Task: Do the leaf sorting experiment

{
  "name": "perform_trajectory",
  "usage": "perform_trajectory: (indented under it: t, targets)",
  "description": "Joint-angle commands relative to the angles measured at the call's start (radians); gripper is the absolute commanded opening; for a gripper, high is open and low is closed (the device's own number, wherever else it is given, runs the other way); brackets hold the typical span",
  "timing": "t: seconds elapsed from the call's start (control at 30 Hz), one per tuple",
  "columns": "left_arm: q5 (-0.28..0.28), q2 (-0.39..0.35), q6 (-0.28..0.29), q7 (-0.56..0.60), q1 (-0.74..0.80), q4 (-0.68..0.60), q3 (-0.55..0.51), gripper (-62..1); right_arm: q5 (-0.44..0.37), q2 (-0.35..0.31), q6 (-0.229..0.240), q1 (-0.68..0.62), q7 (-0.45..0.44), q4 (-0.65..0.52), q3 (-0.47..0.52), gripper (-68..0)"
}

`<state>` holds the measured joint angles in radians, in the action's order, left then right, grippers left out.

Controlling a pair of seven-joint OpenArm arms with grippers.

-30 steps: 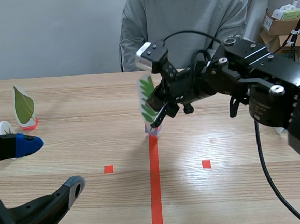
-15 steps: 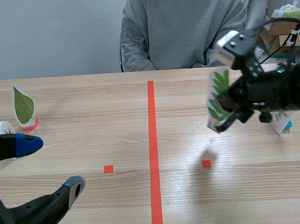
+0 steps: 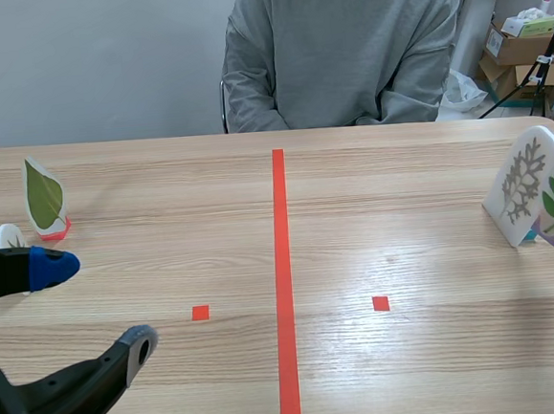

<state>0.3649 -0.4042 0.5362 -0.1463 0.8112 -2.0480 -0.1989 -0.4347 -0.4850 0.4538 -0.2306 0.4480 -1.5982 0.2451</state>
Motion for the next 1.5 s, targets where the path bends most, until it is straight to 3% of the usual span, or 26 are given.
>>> perform_trajectory:
  t: [0.0, 0.3, 0.63, 0.83, 1.0, 1.13, 1.23, 1.47]
  targets:
    - [0.014, 0.008, 0.002, 0.015, 0.000, -0.008, 0.007, -4.3, -0.003, -0.008, 0.015, 0.023, -0.029, 0.043, -0.006, -65.6]
    - [0.014, 0.008, 0.002, 0.014, 0.000, -0.008, 0.007, -4.3, -0.003, -0.007, 0.064, 0.109, -0.098, 0.273, -0.006, -65.6]
    - [0.014, 0.008, 0.002, 0.014, 0.000, -0.008, 0.007, -4.3, 0.005, -0.007, 0.063, 0.134, -0.140, 0.334, -0.006, -64.9]
    - [0.014, 0.008, 0.002, 0.014, 0.000, -0.008, 0.007, -4.3, 0.017, -0.007, 0.059, 0.133, -0.132, 0.334, -0.006, -45.1]
    - [0.014, 0.008, 0.002, 0.014, 0.000, -0.008, 0.007, -4.3, 0.031, -0.007, 0.059, 0.133, -0.133, 0.334, -0.006, -43.5]
    - [0.014, 0.008, 0.002, 0.014, 0.000, -0.008, 0.007, -4.3, 0.031, -0.007, 0.060, 0.133, -0.141, 0.334, -0.006, -24.0]
    - [0.014, 0.008, 0.002, 0.014, 0.000, -0.008, 0.007, -4.3, 0.034, -0.007, 0.059, 0.133, -0.140, 0.334, -0.006, -14.7]
    - [0.014, 0.008, 0.002, 0.014, 0.000, -0.008, 0.007, -4.3, 0.034, -0.007, 0.068, 0.127, -0.133, 0.329, 0.013, -11.9]
